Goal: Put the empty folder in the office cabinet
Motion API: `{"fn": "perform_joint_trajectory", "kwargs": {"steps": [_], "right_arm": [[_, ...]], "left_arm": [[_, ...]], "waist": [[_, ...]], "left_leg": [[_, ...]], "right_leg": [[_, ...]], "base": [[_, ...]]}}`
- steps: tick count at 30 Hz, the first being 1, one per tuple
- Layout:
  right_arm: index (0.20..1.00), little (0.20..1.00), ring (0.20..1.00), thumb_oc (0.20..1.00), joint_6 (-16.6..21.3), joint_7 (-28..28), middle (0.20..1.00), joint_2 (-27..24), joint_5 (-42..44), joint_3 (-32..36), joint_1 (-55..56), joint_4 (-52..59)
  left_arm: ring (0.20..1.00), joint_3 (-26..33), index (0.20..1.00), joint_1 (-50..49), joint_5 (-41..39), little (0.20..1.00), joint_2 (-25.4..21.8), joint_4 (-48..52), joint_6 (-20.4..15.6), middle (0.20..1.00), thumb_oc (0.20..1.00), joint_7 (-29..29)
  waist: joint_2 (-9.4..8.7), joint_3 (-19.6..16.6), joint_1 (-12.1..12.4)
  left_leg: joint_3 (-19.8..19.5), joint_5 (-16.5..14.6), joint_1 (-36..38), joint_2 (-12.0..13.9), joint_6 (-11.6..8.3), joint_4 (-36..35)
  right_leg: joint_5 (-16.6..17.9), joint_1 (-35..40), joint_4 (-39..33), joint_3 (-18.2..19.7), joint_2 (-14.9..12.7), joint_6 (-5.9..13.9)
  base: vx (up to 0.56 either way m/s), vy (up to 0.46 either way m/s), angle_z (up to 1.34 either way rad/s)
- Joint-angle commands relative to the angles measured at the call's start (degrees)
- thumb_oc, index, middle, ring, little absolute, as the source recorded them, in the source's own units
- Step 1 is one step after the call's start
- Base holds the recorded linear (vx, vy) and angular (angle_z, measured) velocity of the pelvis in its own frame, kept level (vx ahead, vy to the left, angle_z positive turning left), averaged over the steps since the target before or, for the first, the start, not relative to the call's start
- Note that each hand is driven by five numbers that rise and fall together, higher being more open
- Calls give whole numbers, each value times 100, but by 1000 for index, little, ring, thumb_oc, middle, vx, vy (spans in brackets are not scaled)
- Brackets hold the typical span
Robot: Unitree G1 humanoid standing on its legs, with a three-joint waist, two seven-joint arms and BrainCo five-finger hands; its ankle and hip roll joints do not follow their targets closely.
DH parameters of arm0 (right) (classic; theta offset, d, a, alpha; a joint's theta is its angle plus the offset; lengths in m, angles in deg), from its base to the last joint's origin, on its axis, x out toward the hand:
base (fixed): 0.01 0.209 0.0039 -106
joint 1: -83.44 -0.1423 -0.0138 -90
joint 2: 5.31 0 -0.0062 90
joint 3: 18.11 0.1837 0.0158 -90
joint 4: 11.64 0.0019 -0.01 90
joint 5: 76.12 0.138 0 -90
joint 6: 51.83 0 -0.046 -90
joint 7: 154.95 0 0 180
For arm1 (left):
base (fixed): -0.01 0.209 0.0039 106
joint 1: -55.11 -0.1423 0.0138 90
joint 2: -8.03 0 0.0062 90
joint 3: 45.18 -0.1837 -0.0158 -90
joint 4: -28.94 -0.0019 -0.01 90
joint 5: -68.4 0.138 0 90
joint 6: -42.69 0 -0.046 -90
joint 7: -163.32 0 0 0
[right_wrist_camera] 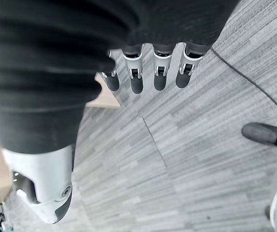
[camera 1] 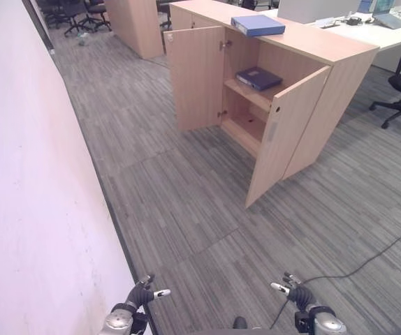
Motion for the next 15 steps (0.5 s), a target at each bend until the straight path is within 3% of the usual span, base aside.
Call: {"fn": "perform_joint_trajectory", "kwargs": {"steps": [1,15], "right_arm": [[1000,1000,1000,1000,80,-58,1000,86,-110,-112,-297,-242],[1000,1000,1000,1000,9,-38,1000,191,-120,-152,-360,-810]], "left_arm": [[1000,11,1000,194,-137,1000,4,-188,-100,1000,1000,16],[1000,9,1000,263,-238,1000,76,-429,-76,1000,1000,29]], "waist": [[-203,-47,-71],[-197,-49,-65]], "left_leg": [[-136,325,-265,34,-151,-109],[-200,328,-270,40,-152,-109]], "right_leg": [[-661,555,129,97,-575,722],[-701,563,166,80,-556,694]], "base": [[0,0,0],[0,0,0]]}}
